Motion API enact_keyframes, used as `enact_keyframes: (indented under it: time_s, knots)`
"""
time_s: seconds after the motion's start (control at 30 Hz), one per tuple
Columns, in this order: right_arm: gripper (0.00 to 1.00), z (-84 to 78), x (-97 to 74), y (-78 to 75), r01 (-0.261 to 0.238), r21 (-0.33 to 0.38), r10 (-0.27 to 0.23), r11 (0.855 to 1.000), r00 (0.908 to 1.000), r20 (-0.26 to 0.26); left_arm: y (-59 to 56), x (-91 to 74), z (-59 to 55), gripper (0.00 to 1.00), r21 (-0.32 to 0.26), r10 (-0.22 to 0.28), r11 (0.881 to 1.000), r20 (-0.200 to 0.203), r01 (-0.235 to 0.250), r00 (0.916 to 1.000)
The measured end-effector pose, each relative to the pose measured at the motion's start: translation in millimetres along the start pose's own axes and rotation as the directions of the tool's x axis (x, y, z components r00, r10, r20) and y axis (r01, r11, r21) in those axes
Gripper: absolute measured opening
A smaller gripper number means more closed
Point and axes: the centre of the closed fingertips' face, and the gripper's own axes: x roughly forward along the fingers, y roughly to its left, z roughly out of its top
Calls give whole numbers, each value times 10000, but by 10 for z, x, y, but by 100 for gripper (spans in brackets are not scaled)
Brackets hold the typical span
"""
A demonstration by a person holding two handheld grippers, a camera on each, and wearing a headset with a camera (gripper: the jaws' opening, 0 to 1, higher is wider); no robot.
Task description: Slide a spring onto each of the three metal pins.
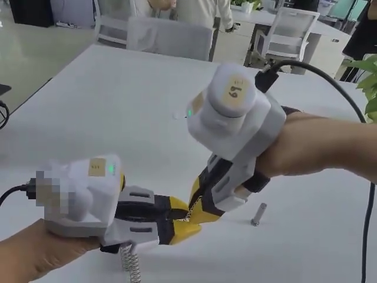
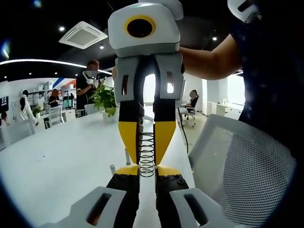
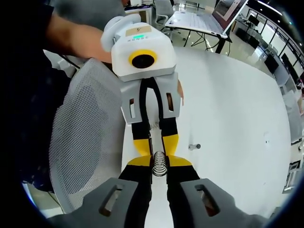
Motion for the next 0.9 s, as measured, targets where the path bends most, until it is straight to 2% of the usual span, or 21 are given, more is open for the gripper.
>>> enact_keyframes:
  time_s: [0.47,0.9]
  knots:
    - [8,-12,-59,-44,108,107,-109,9999,9999,88,0,3,-24,24,-275,45,9996,-71,-47,10000]
    - [8,-41,-105,-82,232,190,-233,9996,9997,87,94,-42,8,46,-314,475,9984,72,-473,9988]
